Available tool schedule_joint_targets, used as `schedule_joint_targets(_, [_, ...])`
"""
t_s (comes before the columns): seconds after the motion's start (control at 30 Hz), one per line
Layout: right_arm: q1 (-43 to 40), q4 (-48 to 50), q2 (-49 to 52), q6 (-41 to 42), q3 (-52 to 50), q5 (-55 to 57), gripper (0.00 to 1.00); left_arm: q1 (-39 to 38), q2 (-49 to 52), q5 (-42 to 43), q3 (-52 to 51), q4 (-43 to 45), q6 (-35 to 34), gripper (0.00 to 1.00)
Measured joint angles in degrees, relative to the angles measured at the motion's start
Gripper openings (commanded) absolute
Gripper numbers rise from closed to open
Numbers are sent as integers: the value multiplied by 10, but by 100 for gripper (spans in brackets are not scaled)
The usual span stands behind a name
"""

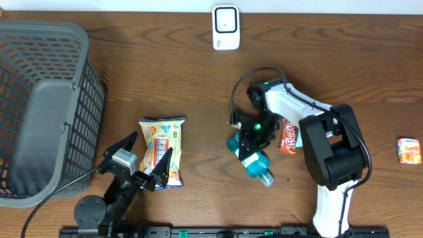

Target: Scan the item barcode

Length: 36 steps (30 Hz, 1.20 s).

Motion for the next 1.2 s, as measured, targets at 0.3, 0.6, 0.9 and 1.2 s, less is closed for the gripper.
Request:
schedule_joint_targets(0.3, [0,28,4,14,20,11,34,0,0,0,0,0,0,98])
schedule_joint_targets(0.6, [0,10,10,14,30,5,34,0,0,0,0,0,0,98])
schedule_joint_targets(0.9, [0,-12,18,16,57,18,40,0,0,0,0,0,0,98])
schedule_joint_targets(1.2, [0,-42,18,17,77,18,36,0,0,0,0,0,0,98])
